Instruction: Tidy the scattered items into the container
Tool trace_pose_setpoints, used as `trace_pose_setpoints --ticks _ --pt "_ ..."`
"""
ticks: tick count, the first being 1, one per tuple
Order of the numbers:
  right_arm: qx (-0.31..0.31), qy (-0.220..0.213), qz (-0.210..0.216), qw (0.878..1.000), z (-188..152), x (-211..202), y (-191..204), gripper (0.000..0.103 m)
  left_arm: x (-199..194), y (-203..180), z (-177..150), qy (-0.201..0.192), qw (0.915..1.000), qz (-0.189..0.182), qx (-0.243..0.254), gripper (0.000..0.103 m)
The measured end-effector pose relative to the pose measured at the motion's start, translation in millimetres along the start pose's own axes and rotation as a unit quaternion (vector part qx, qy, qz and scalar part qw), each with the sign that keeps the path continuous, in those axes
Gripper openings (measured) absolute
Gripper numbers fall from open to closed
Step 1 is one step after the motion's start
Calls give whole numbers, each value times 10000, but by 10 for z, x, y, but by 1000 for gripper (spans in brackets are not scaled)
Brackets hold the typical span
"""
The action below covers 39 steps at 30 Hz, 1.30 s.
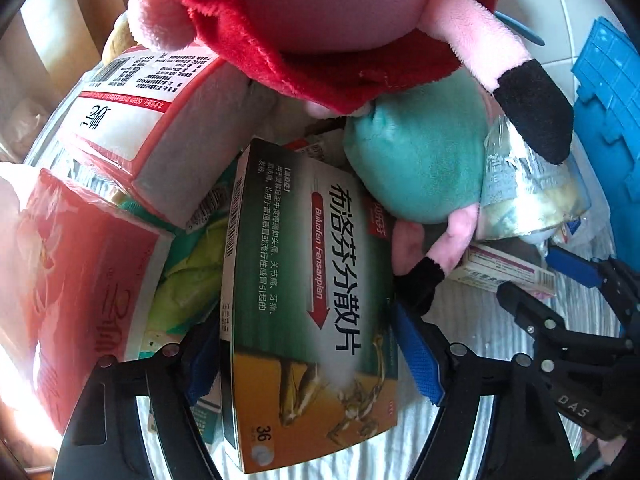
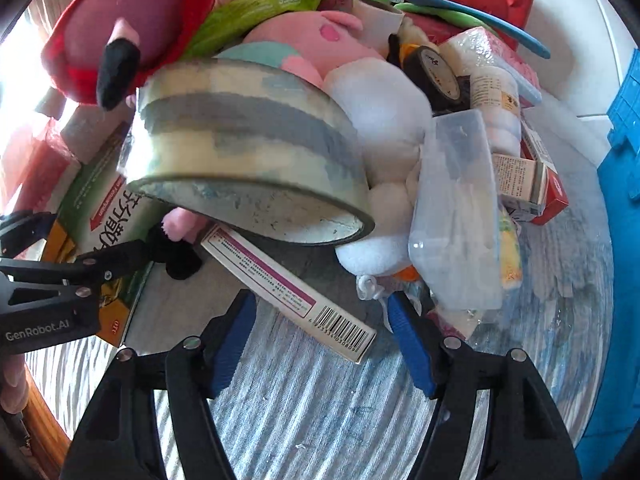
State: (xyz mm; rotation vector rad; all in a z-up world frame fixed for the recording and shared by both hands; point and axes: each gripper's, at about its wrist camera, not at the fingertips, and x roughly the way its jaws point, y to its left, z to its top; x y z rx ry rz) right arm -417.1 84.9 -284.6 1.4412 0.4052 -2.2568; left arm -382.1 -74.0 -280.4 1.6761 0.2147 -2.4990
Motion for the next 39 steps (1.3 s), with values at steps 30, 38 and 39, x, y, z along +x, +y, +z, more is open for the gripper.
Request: trace_pose_setpoints --ticks 30,38,39 --pt "563 381 825 9943 -531 -385 -394 20 -601 -363 -93 -161 9993 122 311 20" --pt "802 -133 693 9943 -431 -847 -621 43 -777 -365 -131 -223 9992 150 286 20" --pt "825 -167 672 9942 -389 -876 -637 58 -746 -392 -109 -218 9993 145 261 20"
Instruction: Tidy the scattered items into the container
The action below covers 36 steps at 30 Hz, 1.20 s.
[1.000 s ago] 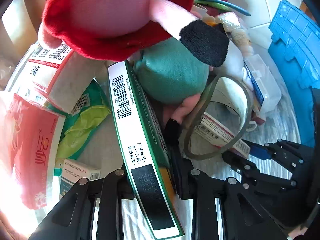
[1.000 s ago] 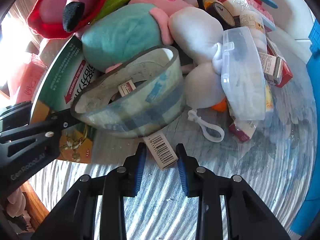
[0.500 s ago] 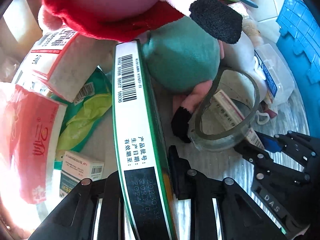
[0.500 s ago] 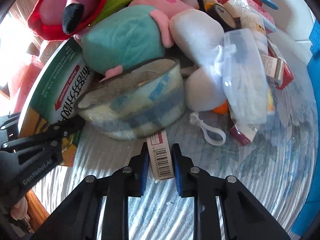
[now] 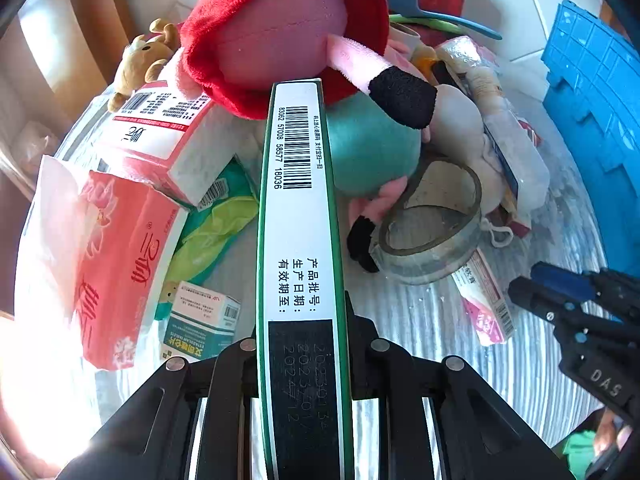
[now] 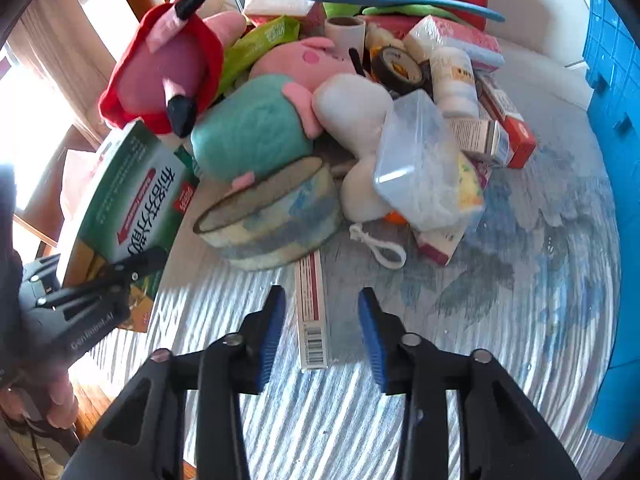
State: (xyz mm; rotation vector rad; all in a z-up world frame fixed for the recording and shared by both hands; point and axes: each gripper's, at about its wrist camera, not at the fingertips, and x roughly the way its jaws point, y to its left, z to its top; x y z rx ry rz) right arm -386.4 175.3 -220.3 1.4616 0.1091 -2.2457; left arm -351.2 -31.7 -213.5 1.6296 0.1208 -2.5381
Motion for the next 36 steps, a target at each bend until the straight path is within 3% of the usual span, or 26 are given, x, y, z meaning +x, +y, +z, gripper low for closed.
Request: trace_pose_setpoints --ticks 1,4,7,8,9,10,16,21,26,27,29,30,31,36 --pt "-11 -25 -18 10000 42 -16 13 69 109 0 -112 14 10000 3 -17 20" --pt "-83 -111 -23 9999 119 58 217 70 289 204 -187 51 9999 31 -85 20" --pt "-171 -457 -4 9988 216 35 437 69 328 263 -242 60 9998 68 -148 20" --pt "-225 -493 41 9985 249 61 502 65 338 289 -232 67 9998 84 -165 20" --pt "-273 -470 113 9985 284 97 585 51 347 314 -221 74 9998 101 -180 20" --pt "-321 -447 185 9983 320 133 668 45 362 338 -211 79 9997 111 -187 20" --pt "-580 435 77 9973 482 840 1077 38 461 463 -238 199 9996 24 -198 20" --pt "-831 941 -127 9920 277 761 927 37 483 397 -285 275 9995 -159 -50 20" --pt "-558 515 -187 9969 222 468 711 39 502 282 -300 323 9990 -241 181 20" --pt "-422 330 -205 9984 217 380 681 41 494 267 -295 316 9989 -279 210 20" --pt "-81 -30 -316 9995 197 205 605 61 474 238 -283 299 9985 -365 267 20" --pt "126 -110 -453 9988 200 172 536 80 474 196 -275 295 9981 -420 355 20" --pt "326 -138 -613 9975 217 170 454 90 476 149 -266 292 9974 -477 453 20" --pt "1014 18 -1046 9893 92 176 93 91 608 -131 -244 438 9908 -875 931 21"
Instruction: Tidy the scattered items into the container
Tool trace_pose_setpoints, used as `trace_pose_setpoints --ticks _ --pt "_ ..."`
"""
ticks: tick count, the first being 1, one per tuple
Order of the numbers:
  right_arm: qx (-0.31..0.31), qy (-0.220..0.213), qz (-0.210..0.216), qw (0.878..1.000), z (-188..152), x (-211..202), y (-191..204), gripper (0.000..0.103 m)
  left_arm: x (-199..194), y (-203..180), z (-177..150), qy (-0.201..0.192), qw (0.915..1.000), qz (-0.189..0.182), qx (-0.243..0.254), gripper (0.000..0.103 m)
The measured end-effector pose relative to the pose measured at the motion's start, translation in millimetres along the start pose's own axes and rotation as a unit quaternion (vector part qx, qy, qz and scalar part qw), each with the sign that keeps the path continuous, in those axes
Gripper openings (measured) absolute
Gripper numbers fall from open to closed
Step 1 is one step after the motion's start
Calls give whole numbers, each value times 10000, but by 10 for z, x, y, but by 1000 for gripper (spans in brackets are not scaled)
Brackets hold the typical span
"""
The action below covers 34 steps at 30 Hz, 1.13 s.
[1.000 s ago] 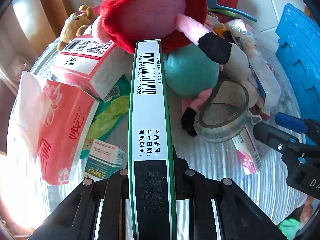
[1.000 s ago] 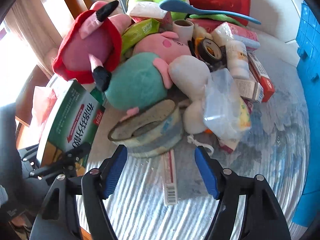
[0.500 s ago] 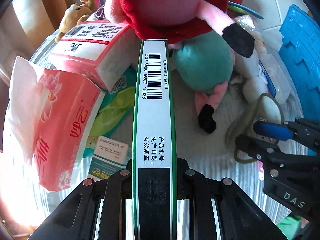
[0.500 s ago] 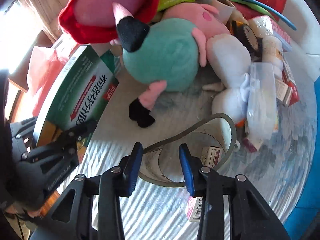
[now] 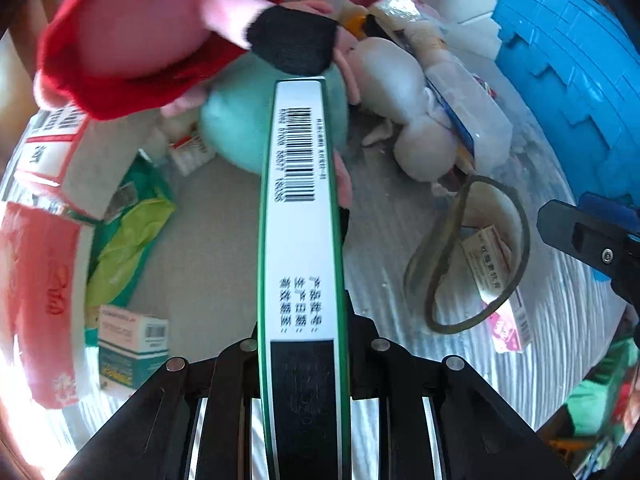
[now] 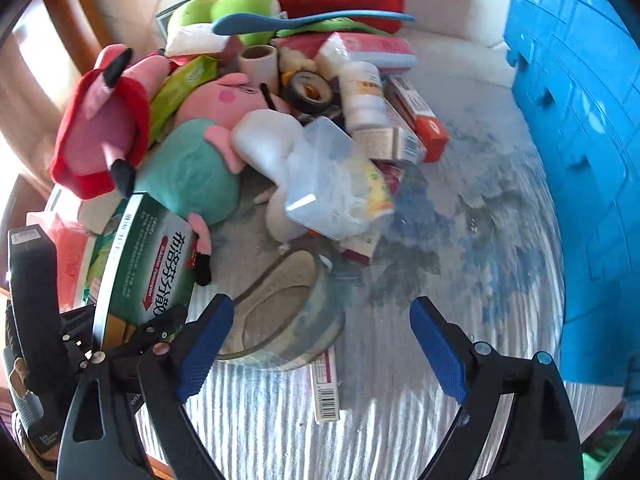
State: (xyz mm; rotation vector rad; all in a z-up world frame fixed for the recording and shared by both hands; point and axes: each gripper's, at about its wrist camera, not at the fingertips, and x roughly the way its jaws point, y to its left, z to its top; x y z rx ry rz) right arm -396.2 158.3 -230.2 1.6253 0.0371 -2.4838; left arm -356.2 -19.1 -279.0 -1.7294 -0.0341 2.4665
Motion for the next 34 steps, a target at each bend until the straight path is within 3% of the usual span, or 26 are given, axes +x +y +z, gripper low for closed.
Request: trace_pose_setpoints --ticks 2,4,6,10,13,17,18,21,30,34 --pt "84 131 -35 9999 -35 66 -39 88 64 -91 -16 72 9996 -163 217 21" --pt "145 310 249 9991 -92 122 -73 68 53 -235 -124 151 9985 -320 420 20" --pt "-73 364 430 9984 -77 225 50 49 1 -237 -262 133 9985 -186 506 20" --pt "-673 259 690 9950 -15 317 385 48 -101 -40 -323 107 9986 377 346 19" --pt "-1129 119 863 9898 28 331 639 48 -178 239 -351 92 9975 704 -57 19" --pt "-839 73 763 9935 -4 206 522 49 -152 429 -352 217 9975 606 -289 20" --pt "-881 49 741 9933 -32 154 519 53 -150 442 -356 227 9977 556 -324 23" --pt "-1039 70 719 9920 -88 116 563 82 -154 455 -375 202 9981 451 -377 32" --pt "-1531 287 769 9848 -100 360 821 84 -227 687 -425 112 9973 550 -477 32" --pt "-1515 305 696 9855 -27 387 793 85 -229 764 -386 75 9966 644 -511 38"
